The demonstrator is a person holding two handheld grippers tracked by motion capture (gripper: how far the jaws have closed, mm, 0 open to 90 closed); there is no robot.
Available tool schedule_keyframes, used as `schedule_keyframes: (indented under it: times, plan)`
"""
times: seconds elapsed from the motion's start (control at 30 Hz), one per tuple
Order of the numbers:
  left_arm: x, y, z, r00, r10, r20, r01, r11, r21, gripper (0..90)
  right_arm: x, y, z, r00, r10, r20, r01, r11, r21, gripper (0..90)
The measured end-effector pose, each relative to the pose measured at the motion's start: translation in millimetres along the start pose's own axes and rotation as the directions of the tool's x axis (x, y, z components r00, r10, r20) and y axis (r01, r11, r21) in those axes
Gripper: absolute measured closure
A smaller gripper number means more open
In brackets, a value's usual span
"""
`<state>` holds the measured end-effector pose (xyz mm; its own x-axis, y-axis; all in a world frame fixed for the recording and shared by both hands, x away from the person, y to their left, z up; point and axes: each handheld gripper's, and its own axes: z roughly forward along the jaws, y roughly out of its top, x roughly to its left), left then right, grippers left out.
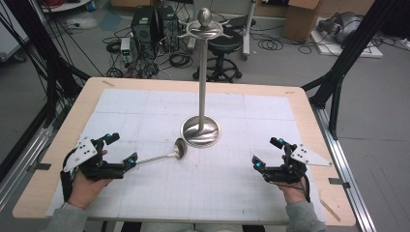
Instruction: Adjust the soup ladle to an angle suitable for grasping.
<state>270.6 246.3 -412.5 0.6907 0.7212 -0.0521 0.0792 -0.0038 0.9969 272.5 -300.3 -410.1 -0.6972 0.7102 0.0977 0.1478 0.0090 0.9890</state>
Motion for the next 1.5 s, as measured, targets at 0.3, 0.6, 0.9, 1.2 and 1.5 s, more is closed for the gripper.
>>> schedule_keyframes:
  times: [0.3, 0.6, 0.9, 1.2, 1.5]
  plan:
    - [-2.2, -0.6, 1.5, 1.0000, 0.008, 0.000, -0.008, 0.9999, 0.012, 1.9, 0.4, -0.4, 0.1, 1.0000, 0.005, -0.002, -0.005, 1.0000, 0.007, 0.2]
    - [-12.1, -3.2, 7.5, 0.9904, 0.128, -0.053, -0.126, 0.9916, 0.026, 2.0, 0.2, -1.1, 1.4, 1.0000, 0.001, -0.004, -0.001, 0.9999, 0.016, 0.2]
    - [-16.0, -1.0, 5.6, 0.9911, 0.120, -0.057, -0.117, 0.9921, 0.044, 32.4, -0.4, -1.4, 1.6, 1.0000, -0.003, 0.001, 0.003, 0.9998, 0.017, 0.2]
    - [-11.3, -3.0, 2.9, 0.9938, 0.071, -0.085, -0.057, 0.9868, 0.152, 76.2, -0.4, -2.0, 2.0, 1.0000, 0.001, -0.002, -0.001, 0.9997, 0.026, 0.2]
    - [-3.7, -6.1, 0.7, 0.9965, 0.053, -0.065, -0.039, 0.9791, 0.199, 89.5, -0.9, -2.2, 2.1, 1.0000, -0.003, -0.003, 0.004, 0.9995, 0.032, 0.2]
